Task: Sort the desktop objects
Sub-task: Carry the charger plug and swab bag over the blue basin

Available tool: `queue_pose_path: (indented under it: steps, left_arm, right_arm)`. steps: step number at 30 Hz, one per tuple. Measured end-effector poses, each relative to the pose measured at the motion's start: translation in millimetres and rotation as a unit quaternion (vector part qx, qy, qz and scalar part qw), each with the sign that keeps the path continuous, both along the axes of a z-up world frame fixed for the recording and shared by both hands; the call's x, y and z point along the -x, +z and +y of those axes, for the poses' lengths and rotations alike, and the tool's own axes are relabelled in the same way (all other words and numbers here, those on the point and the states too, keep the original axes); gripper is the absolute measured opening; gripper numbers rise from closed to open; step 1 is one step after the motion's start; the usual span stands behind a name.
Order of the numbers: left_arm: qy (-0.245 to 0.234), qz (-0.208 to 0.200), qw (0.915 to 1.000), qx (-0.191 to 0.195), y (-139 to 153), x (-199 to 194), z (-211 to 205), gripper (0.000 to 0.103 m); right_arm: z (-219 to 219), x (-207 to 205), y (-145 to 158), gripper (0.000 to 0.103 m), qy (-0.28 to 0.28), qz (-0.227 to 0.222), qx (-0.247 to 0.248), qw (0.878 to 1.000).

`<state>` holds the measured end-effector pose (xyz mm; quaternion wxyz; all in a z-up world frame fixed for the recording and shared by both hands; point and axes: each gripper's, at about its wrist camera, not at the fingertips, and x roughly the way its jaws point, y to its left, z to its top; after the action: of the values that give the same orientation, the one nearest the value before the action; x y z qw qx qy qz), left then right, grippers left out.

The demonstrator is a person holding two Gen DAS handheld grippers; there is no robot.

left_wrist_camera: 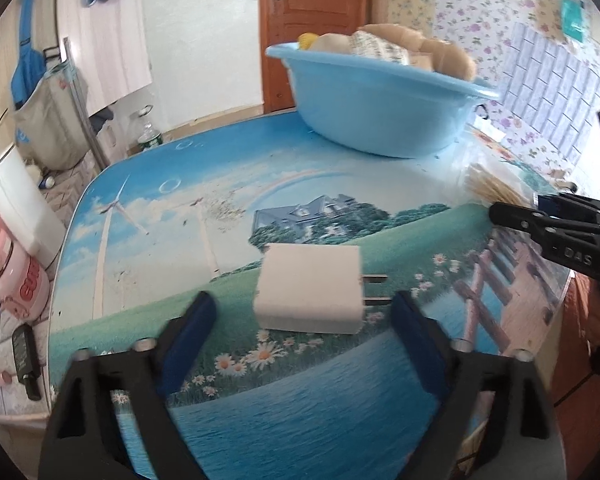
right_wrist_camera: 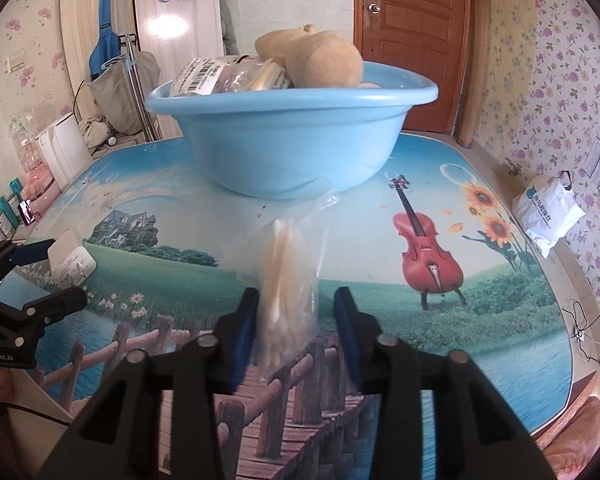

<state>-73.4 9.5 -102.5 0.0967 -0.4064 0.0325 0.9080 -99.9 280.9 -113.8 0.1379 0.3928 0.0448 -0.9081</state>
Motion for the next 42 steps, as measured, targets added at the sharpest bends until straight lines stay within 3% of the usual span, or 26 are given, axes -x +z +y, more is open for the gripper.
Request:
queue_pose_path:
  steps: [3,15,24,37,42]
  left_arm:
    - [-0.013,0.006,0.9999,-0.001,1.9,-1.9,3.4,0.059]
    - [-0.014,0.0,0.9994,-0.032,7.9,-3.9,-0.2,0.059]
    - [-0.003,0.017,0.9992,-0.037,31.6,-7.3,-3.7,0.059]
    - [-0.002,0.039,0.9978,-0.055,73.0,-3.5,-7.6,0.059]
    - [-0.003,0.048,0.9973,-0.055,82.4,-0.7,-8.0,0.059]
  right_arm:
    - [0.8,-0.5,0.7,0.027,0.001,-0.002,0.004,1.0]
    - [8.4,-10.8,13.6,0.023,0.002,0.0,0.028,1.0]
    - [11.3,-17.0,28.9,0.023,0.002,0.009,0.045,0.999]
    - [16.4,-21.5,75.7,0.022,0.0,0.053,0.063,0.997]
    - [19.8,-18.0,79.2,0.022,-0.015,0.063,0.029,0.997]
